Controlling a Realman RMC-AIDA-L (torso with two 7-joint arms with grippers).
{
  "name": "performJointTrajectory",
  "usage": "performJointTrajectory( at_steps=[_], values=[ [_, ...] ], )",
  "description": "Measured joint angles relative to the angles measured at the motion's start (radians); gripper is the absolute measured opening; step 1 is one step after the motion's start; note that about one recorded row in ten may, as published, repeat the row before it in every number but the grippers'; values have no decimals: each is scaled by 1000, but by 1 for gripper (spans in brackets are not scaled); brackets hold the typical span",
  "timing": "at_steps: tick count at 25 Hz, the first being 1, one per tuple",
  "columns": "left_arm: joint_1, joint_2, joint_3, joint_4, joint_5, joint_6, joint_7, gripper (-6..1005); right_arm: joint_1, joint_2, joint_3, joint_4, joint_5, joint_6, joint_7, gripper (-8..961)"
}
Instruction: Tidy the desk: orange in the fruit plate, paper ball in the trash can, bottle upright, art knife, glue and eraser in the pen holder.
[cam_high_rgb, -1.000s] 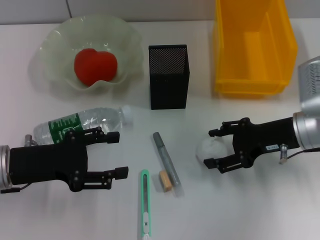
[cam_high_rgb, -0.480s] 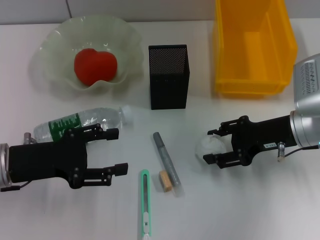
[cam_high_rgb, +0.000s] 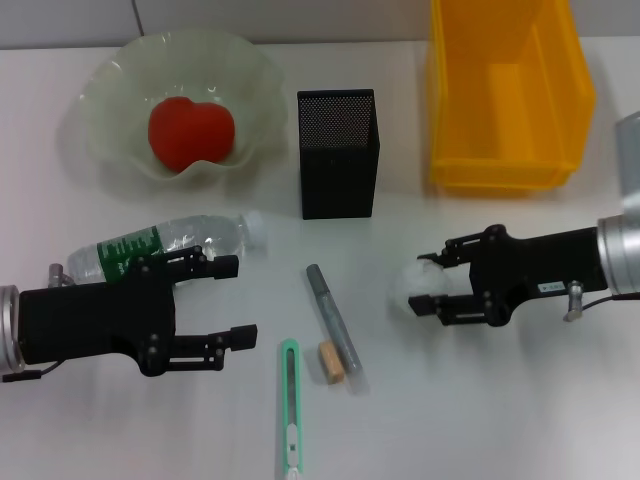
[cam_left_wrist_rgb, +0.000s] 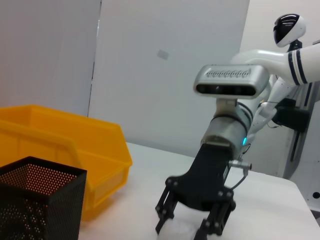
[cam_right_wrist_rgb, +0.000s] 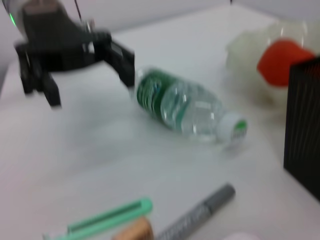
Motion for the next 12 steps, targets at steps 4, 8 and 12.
performJointTrajectory(
  at_steps=[4,8,12],
  values=[
    [4,-4,0,0,0,2,4,797,-50,-3,0,-29,92,-48,-13,539],
    [5,-8,0,0,0,-2,8,795,-96,-6,28,-27,182,-88,-66,539],
    [3,-13,0,0,0,-9,9,793,-122,-2,125,1,207,-150,-142,544]
  ],
)
